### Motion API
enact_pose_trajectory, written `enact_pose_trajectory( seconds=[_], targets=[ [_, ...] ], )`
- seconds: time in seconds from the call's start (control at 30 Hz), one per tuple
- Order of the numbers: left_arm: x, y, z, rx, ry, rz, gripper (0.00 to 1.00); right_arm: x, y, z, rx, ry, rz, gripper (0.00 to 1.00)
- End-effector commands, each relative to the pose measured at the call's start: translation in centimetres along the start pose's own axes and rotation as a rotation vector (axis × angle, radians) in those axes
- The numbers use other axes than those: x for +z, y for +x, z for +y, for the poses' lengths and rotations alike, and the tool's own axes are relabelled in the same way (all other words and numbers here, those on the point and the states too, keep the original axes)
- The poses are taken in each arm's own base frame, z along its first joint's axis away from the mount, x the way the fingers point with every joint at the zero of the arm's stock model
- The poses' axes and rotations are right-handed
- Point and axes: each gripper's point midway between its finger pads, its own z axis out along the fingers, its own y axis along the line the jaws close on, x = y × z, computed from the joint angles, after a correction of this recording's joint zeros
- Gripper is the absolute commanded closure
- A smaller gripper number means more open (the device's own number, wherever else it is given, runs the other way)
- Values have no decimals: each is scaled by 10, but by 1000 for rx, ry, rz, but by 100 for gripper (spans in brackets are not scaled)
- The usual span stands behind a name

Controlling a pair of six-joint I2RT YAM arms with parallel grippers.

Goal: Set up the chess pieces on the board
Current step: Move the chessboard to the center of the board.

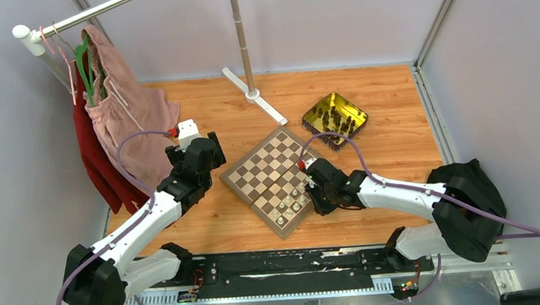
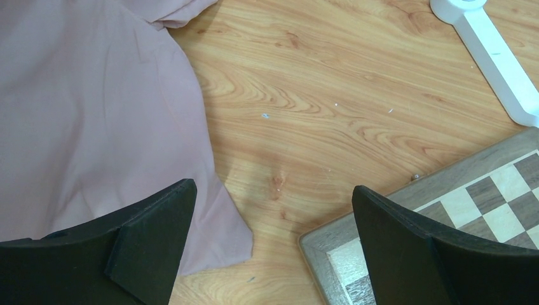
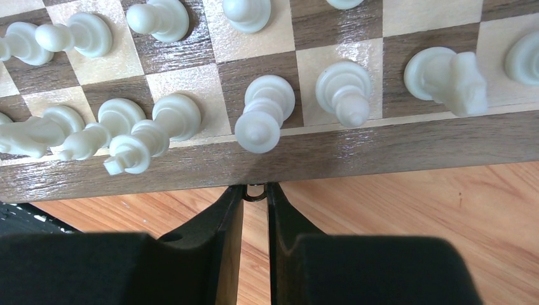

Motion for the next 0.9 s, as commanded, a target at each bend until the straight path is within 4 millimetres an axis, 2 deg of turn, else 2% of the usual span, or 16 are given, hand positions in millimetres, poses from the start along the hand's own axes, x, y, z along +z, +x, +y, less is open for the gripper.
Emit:
enact_pose_trajectory(
  seconds=[0.0,0.3,0.47,0.67,0.87],
  targets=[
    [-1,-14,-4,-30,-10,-35,1,-4,3,-2,1,33,-6,89],
    [-1,-11,-4,-32,-5,-32,1,-5,3,-4,6,47,-1,80],
    [-1,-10,-6,-37,2,-31,0,-9,3,-4,7,55,-5,71],
    [1,-14,-10,-39,6,-31,0,-19,0,-6,-2,64,-16,63],
    [2,-20,-15,-39,11,-36,0,-33,-3,-3,-10,58,-20,61]
  ],
)
